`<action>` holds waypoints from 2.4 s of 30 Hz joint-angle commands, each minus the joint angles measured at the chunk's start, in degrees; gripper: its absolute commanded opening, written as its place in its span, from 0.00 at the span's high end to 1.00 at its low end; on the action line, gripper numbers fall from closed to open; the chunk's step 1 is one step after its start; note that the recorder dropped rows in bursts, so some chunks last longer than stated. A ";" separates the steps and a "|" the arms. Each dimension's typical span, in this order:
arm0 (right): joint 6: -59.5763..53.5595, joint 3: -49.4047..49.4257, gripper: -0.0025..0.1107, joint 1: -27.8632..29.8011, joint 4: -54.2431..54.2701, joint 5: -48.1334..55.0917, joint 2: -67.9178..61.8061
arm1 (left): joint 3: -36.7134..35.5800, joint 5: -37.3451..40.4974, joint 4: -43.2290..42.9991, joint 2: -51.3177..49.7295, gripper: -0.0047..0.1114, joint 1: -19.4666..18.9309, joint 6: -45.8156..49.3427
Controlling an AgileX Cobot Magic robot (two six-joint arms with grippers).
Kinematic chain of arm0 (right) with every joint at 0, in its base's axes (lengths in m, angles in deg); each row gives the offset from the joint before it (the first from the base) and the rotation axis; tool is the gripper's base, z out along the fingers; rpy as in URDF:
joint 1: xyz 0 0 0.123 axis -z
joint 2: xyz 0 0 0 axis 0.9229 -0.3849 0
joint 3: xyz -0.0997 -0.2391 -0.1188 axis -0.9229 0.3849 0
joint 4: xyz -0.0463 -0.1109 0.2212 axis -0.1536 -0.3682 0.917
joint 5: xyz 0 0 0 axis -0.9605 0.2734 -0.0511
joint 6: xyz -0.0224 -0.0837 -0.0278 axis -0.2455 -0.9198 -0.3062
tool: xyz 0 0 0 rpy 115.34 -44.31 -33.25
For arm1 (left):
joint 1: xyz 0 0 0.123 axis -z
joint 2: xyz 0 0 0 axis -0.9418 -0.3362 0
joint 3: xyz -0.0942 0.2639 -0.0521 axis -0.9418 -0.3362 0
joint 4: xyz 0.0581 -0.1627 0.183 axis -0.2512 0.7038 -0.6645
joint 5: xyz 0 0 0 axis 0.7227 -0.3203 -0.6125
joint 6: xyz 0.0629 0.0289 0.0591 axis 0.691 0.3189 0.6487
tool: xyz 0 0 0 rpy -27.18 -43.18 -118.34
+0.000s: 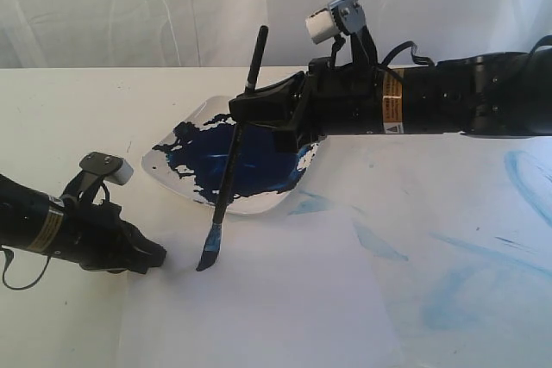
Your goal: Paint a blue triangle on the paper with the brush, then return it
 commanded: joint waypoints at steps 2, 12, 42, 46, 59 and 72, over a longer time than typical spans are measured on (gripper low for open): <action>-0.27 0.12 0.98 0.23 0.55 0.40 -0.01 | -0.24 0.74 -1.00 -0.58 0.96 0.24 0.03; -0.13 0.12 0.98 0.23 -1.59 4.59 2.49 | -0.24 0.74 -1.00 -0.58 0.96 0.24 0.03; 10.44 0.12 0.98 0.23 -14.59 17.96 8.65 | -0.24 0.74 -1.00 -0.58 0.96 0.24 0.03; 11.38 0.12 0.98 0.23 -15.87 18.39 9.40 | -0.24 0.74 -1.00 -0.58 0.96 0.24 0.03; 15.34 0.12 0.98 0.23 -18.66 19.02 13.01 | -0.24 0.74 -1.00 -0.58 0.96 0.24 0.03; 23.88 0.12 0.98 0.23 -22.96 5.32 18.01 | -0.24 0.74 -1.00 -0.58 0.96 0.24 0.03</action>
